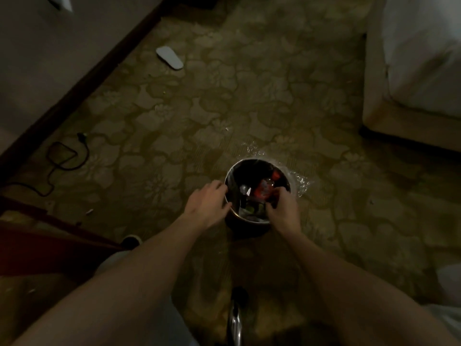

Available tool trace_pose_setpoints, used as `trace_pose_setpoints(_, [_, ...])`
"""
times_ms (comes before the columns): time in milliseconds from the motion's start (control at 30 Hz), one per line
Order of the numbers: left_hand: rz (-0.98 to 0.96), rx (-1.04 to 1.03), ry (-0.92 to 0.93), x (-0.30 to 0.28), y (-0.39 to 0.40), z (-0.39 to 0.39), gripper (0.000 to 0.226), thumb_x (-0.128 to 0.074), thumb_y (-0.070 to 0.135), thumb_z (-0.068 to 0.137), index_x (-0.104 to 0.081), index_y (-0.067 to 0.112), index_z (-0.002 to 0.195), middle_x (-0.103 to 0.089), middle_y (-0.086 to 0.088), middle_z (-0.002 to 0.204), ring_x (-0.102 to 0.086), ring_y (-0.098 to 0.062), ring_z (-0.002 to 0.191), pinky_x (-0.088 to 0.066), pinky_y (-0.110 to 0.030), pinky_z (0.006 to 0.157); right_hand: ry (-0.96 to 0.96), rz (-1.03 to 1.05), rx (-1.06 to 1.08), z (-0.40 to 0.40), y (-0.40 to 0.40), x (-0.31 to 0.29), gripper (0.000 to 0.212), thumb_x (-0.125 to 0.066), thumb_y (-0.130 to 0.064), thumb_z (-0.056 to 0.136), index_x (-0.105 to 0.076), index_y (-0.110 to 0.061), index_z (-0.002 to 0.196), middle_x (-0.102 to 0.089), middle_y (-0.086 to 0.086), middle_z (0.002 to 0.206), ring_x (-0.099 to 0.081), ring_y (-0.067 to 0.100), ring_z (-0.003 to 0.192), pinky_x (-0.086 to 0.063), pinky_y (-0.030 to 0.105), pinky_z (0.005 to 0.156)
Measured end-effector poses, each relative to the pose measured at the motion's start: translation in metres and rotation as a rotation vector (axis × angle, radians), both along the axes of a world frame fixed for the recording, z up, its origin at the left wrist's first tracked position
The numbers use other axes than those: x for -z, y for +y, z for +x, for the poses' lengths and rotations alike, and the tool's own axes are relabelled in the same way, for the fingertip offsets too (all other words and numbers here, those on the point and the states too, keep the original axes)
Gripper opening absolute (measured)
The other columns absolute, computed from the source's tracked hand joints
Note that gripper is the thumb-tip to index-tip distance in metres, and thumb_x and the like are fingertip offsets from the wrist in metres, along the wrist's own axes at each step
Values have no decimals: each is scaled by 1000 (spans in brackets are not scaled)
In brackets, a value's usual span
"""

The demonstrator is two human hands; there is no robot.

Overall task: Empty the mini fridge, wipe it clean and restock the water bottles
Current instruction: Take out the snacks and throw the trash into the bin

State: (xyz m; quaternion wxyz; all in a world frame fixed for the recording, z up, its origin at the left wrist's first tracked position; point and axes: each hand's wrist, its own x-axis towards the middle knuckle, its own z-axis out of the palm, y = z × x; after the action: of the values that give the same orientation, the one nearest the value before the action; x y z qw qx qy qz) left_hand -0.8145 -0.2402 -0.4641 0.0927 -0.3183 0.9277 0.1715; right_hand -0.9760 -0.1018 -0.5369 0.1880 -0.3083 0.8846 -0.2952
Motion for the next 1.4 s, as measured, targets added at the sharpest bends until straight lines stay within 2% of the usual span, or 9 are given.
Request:
trace_pose_setpoints(200, [-167, 39, -56, -36, 1, 22, 41, -47, 38, 99, -47, 19, 134, -41, -5, 147, -40, -22, 135, -32, -42, 112, 90, 96, -263, 20, 6, -36, 46, -64, -17, 87, -48, -20, 130, -57, 0, 124, -51, 17, 116, -51, 38, 94])
trace_pose_setpoints(400, [-307, -91, 19, -102, 18, 80, 39, -40, 43, 99, -52, 20, 128, -47, -4, 142, -43, -22, 132, -33, -40, 110, 256, 64, -497, 69, -9, -119, 56, -63, -31, 89, -42, -22, 139, -52, 2, 138, -44, 21, 129, -40, 42, 107])
trace_pose_setpoints(500, [-399, -169, 23, -141, 29, 124, 39, -38, 46, 99, -54, 22, 126, -48, -2, 141, -44, -22, 130, -33, -39, 107, 333, -31, -631, 108, -19, -168, 56, -61, -38, 90, -43, -22, 140, -54, 3, 135, -46, 21, 126, -42, 37, 103])
trace_pose_setpoints(700, [-562, -300, 20, -222, 53, 225, 45, -37, 46, 99, -52, 20, 133, -47, -3, 141, -42, -23, 132, -31, -41, 110, 408, -237, -802, 188, -35, -253, 51, -63, -37, 87, -49, -21, 134, -61, 5, 124, -52, 26, 118, -46, 38, 94])
trace_pose_setpoints(933, [-866, -475, 77, -317, 103, 354, 37, -43, 46, 93, -63, 21, 113, -60, -1, 118, -55, -23, 113, -41, -39, 95, 549, -488, -1033, 313, -45, -358, 52, -59, -47, 90, -46, -27, 137, -61, -5, 124, -54, 15, 118, -50, 31, 87])
trace_pose_setpoints(1067, [-992, -602, 136, -365, 129, 427, 32, -49, 43, 88, -65, 19, 103, -66, -2, 106, -62, -23, 103, -45, -37, 86, 573, -592, -1133, 390, -49, -413, 53, -56, -50, 91, -46, -28, 138, -60, -7, 124, -55, 15, 117, -50, 32, 88])
trace_pose_setpoints(1200, [-1018, -768, 101, -400, 147, 501, 29, -50, 41, 91, -61, 19, 106, -63, -2, 111, -59, -24, 108, -42, -38, 90, 546, -686, -1213, 458, -52, -453, 49, -55, -50, 92, -45, -32, 136, -58, -7, 125, -56, 16, 115, -51, 32, 87])
trace_pose_setpoints(1300, [-1002, -855, 59, -420, 156, 548, 35, -47, 42, 94, -56, 21, 120, -59, -1, 124, -54, -23, 119, -40, -38, 94, 530, -694, -1267, 504, -59, -478, 50, -55, -49, 92, -43, -32, 138, -57, -9, 127, -55, 15, 116, -49, 30, 85])
trace_pose_setpoints(1400, [-1003, -929, 40, -437, 159, 585, 37, -46, 42, 95, -53, 21, 126, -58, 0, 124, -54, -22, 116, -41, -37, 92, 456, -682, -1299, 542, -73, -498, 52, -59, -47, 90, -42, -34, 137, -59, -7, 125, -56, 17, 115, -50, 33, 85])
